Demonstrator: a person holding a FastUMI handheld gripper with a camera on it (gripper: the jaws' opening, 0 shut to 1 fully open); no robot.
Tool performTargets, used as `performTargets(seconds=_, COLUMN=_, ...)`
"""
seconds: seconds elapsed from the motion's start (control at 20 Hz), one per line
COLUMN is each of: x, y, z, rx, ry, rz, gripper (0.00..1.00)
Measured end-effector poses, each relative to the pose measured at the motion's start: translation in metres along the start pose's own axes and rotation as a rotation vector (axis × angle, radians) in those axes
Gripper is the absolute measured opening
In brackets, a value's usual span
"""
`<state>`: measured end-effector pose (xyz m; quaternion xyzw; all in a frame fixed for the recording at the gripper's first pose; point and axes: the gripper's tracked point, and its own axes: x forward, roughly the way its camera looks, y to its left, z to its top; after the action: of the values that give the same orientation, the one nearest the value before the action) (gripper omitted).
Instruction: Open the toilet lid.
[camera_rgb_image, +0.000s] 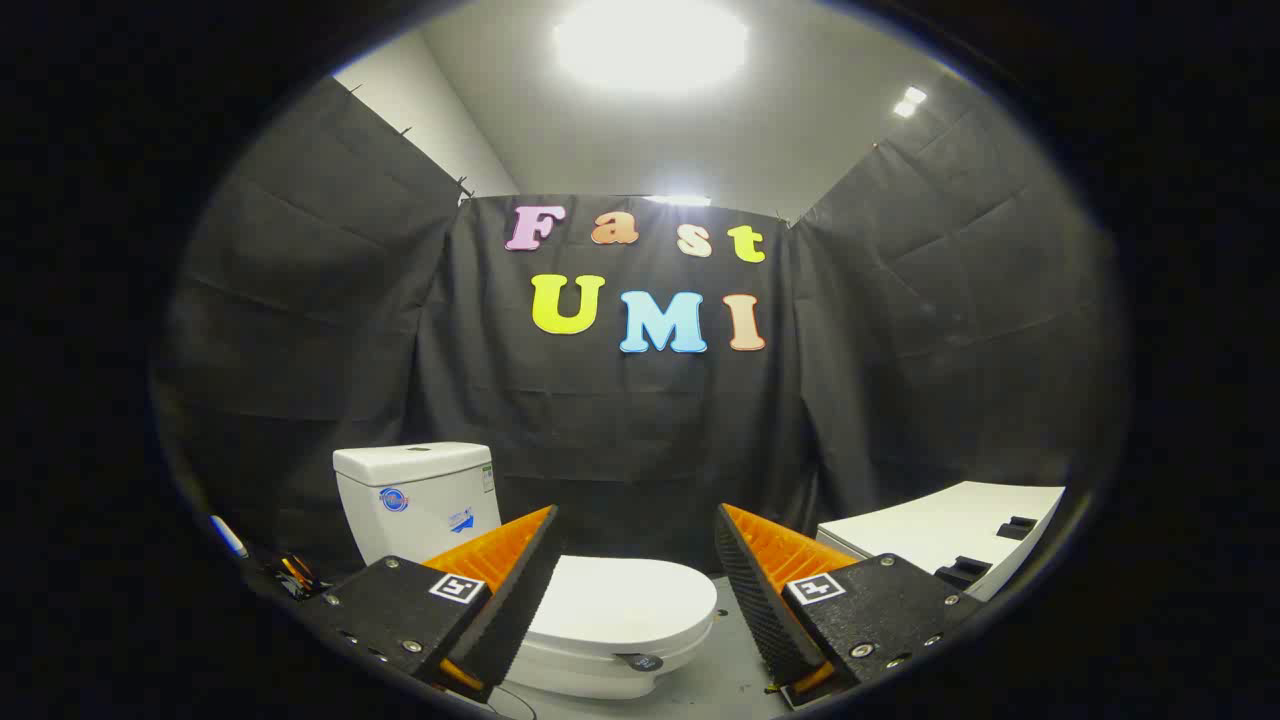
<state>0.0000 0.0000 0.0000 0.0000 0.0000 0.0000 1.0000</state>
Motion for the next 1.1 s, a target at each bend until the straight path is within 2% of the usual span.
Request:
performTargets(seconds=0.3, x=0.002, y=0.002, z=0.011, rx=0.026, ry=-0.025, rz=0.018, gripper=0.94)
performTargets(seconds=0.5, x=0.004, y=-0.007, z=-0.002, rx=-0.012, ry=0.005, rz=0.012, gripper=0.94)
performTargets(seconds=0.7, x=0.002, y=-0.014, z=-0.009, rx=0.017, ry=0.021, rz=-0.008, gripper=0.94)
performTargets(seconds=1.1, x=0.003, y=-0.001, z=-0.012, rx=-0.022, ry=0.024, rz=0.01, gripper=0.94)
